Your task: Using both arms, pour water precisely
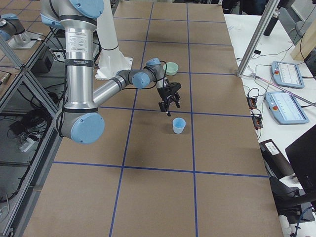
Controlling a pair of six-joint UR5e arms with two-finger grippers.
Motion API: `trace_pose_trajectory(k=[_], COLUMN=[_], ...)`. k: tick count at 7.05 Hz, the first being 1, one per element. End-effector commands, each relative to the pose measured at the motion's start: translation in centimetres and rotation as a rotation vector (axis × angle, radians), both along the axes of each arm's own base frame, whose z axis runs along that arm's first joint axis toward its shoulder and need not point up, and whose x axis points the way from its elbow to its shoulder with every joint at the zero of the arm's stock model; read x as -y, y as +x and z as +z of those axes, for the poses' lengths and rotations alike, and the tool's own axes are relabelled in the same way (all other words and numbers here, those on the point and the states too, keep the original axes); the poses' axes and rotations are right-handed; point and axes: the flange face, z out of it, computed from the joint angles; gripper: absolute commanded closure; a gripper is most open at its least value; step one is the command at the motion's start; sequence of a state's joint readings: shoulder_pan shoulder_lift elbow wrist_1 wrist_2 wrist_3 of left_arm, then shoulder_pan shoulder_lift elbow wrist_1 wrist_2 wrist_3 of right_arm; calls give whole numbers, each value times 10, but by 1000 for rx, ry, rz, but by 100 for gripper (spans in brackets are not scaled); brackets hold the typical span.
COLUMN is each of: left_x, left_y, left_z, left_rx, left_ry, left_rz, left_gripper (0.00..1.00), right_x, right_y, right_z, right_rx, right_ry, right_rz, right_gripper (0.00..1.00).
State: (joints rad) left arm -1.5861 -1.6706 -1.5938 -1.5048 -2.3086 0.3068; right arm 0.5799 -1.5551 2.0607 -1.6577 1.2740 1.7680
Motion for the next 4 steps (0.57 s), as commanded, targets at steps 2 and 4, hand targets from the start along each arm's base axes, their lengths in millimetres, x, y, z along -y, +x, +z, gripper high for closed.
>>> trace_pose_trajectory(k=[2, 4], left_x=[0, 0], left_y=[0, 0], left_z=[-1, -2], left_rx=[0, 0], left_ry=[0, -3], left_rz=[0, -1], left_gripper=[0, 0], right_x=[4, -6], right_y=[-83, -88], right_z=[22, 34], right_rx=[-170, -212], right_ry=[26, 1], right_rz=[151, 236], right_gripper=[0, 0])
